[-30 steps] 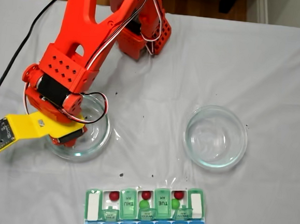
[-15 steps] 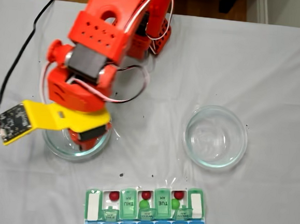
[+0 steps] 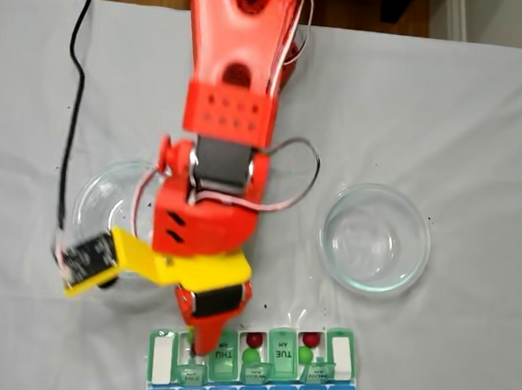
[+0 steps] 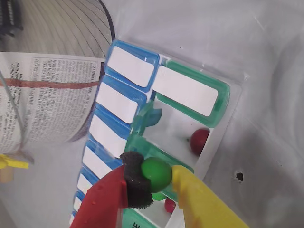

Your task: Sort medicines into box.

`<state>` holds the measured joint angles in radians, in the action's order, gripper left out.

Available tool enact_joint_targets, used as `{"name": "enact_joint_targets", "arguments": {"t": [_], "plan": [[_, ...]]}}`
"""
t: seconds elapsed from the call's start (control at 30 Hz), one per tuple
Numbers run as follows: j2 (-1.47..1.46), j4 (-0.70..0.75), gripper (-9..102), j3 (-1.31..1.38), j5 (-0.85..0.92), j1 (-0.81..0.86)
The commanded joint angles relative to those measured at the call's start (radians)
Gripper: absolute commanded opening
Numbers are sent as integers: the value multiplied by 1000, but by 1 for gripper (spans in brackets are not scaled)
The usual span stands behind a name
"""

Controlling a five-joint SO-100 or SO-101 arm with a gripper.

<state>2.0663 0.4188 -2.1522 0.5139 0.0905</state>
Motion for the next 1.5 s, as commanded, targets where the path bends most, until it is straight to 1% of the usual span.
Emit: {"name": "enact_joint_targets", "arguments": {"t": [0.0, 0.2, 0.47, 0.6, 0.77, 0.87, 0.9, 0.97, 1.03, 1.1, 1.47], "plan": [[-15, -74, 0, 71, -2, -20], [-81, -84, 0, 110, 5, -15], [-164, -170, 0, 160, 17, -8], [-176, -187, 0, 179, 17, 0], [-163, -190, 0, 166, 81, 3], [-153, -222, 0, 133, 132, -2], [-153, -224, 0, 132, 152, -3], [-156, -224, 7, 132, 163, 2], [-155, -221, 9, 132, 161, 2], [-153, -216, 13, 127, 160, 2], [-135, -213, 14, 109, 167, 2]]}}
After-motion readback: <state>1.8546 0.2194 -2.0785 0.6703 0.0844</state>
